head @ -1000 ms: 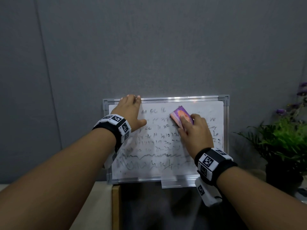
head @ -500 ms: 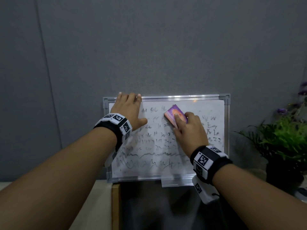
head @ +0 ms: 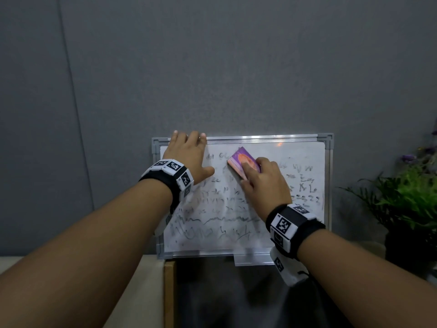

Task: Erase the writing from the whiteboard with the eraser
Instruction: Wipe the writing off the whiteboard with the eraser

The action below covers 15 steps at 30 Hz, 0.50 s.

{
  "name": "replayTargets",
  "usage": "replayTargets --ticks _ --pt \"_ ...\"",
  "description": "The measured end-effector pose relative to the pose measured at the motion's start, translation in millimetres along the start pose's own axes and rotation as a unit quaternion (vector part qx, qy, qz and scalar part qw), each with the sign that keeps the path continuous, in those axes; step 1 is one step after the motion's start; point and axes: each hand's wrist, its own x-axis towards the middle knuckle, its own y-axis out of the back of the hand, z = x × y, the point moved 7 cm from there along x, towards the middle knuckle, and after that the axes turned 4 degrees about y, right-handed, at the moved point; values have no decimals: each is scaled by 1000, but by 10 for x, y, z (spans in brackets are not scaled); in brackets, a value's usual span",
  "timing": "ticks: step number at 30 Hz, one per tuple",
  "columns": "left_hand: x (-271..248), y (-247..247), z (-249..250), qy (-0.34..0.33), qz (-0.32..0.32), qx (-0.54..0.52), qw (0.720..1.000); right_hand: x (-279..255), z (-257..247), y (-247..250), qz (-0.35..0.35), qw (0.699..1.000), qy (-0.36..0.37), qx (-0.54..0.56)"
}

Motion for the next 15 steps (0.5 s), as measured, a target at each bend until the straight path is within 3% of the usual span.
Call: replayTargets --ticks 10,15 --pt "-21 22 6 2 15 -24 1000 19 91 71 21 1000 -21 2" --pt "-22 29 0 1 20 -26 999 1 -51 -10 -2 1000 18 -9"
